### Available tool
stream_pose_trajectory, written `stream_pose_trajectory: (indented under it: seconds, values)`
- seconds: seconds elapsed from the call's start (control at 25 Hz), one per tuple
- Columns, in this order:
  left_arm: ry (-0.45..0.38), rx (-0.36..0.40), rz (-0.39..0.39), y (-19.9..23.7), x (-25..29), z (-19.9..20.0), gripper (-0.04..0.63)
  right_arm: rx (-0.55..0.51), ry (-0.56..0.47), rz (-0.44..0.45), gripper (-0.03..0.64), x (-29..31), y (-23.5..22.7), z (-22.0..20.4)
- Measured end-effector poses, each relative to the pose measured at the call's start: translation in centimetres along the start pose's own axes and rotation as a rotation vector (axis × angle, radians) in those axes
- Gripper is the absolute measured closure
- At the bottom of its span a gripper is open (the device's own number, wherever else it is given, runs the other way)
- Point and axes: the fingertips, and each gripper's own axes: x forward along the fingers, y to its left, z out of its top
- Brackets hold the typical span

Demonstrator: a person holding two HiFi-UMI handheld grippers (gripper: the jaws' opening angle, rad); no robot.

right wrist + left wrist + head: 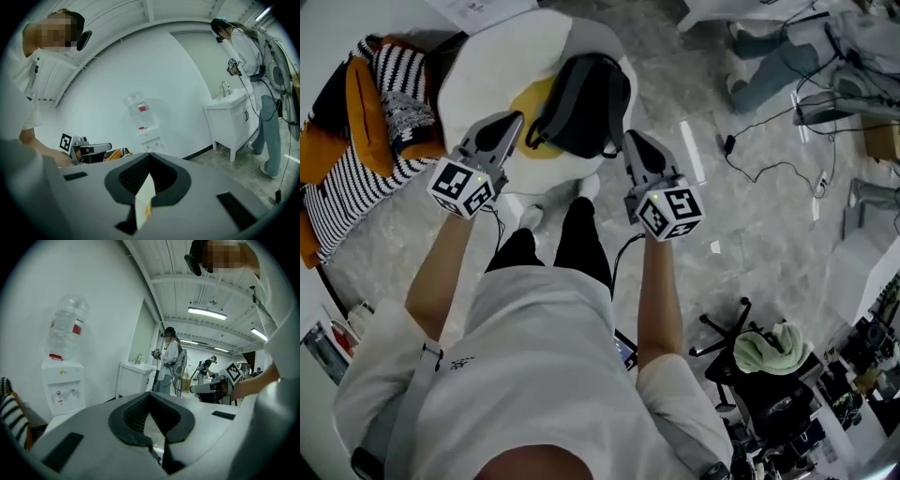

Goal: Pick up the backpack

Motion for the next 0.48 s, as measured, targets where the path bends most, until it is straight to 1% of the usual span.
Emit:
stream_pose_trajectory:
  seconds: [0.24,0.48]
  values:
    - [0.034,-0.012,0.037,1.8,4.4,-3.0,0.592,0.024,0.051,0.041,0.611,3.7,-4.7,-3.4]
    - [0.072,-0.026,0.066,4.0,8.5,-6.8,0.592,0.038,0.095,0.056,0.611,6.9,-8.8,-7.1]
